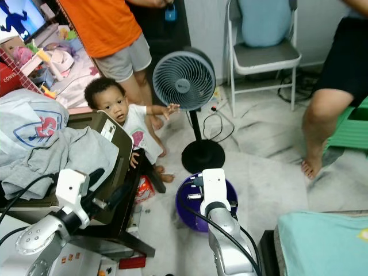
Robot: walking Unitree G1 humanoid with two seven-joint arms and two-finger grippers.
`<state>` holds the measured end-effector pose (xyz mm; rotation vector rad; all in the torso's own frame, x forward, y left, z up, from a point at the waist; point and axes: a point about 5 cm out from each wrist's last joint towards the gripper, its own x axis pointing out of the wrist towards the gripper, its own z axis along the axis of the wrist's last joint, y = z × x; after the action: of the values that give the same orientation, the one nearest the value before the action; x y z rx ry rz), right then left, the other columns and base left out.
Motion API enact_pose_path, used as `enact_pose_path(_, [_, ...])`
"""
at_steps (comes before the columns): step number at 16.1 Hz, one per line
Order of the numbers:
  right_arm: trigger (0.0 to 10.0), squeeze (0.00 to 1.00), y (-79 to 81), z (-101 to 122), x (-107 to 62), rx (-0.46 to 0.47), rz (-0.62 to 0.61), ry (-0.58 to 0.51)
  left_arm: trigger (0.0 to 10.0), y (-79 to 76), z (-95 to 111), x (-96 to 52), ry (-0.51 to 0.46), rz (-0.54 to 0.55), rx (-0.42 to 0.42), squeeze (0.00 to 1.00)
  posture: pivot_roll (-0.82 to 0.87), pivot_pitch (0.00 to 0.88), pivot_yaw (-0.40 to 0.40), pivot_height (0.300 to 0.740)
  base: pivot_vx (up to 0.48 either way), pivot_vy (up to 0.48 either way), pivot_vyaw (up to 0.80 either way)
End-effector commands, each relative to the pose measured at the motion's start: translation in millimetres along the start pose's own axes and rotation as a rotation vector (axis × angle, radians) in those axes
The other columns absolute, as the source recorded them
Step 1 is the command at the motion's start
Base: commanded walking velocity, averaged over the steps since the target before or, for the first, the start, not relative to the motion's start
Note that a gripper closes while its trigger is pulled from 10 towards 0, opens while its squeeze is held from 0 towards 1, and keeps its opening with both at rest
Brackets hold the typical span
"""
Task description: Clean up the room
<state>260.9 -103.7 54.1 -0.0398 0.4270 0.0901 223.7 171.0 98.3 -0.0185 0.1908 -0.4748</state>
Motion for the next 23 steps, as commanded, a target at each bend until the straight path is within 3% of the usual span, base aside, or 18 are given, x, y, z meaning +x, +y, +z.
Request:
enact_pose_path(1, [10.0, 0.0, 19.4, 11, 2.2, 0.057, 0.041, -0.036, 10.0, 6.8, 5, -2.9, 0.008, 0.014, 0.032, 0.0, -0.15, 0.117, 0.236, 0.74, 0.0, 0.0, 0.0])
enact_pose_path(6, [10.0, 0.0, 4.4, 20, -2.7, 0.063, 0.026, -0.067, 10.0, 2.8, 9, 3.0, -0.025, -0.022, 0.0, 0.0, -0.17, 0.088, 0.223, 0.74, 0.0, 0.0, 0.0])
enact_pose_path(8, [10.0, 0.0, -11.1, 28, -10.9, 0.087, -0.013, -0.151, 10.0, -0.2, 8, 8.3, -0.031, -0.024, -0.005, 0.0, -0.19, 0.06, 0.211, 0.74, 0.0, 0.0, 0.0])
enact_pose_path(10, [10.0, 0.0, -36.7, 33, -25.5, 0.074, -0.087, -0.268, 10.0, 3.9, 9, 15.2, -0.049, 0.044, 0.016, 0.0, -0.21, 0.029, 0.203, 0.74, 0.0, 0.0, 0.0])
enact_pose_path(12, [10.0, 0.0, -52.9, 31, -36.5, 0.022, -0.108, -0.311, 10.0, 7.5, 11, 19.4, -0.073, 0.072, 0.006, 0.0, -0.24, 0.0, 0.196, 0.74, 0.0, 0.0, 0.0])
enact_pose_path(14, [10.0, 0.0, -71.5, 17, -49.5, 0.016, -0.137, -0.282, 10.0, 10.6, 10, 21.7, -0.088, 0.099, -0.012, 0.0, -0.25, 0.0, 0.185, 0.74, 0.0, 0.0, 0.0])
enact_pose_path(18, [10.0, 0.0, -77.2, 6, -64.3, 0.043, -0.1, -0.253, 10.0, 9.0, 11, 20.7, -0.107, 0.094, -0.025, 0.0, -0.25, 0.0, 0.176, 0.74, 0.0, 0.0, 0.0])
enact_pose_path(23, [10.0, 0.0, -74.8, 3, -69.3, 0.074, -0.081, -0.263, 10.0, 4.6, 9, 21.3, -0.105, 0.065, -0.034, 0.0, -0.26, 0.0, 0.198, 0.74, 0.0, 0.0, -0.23])
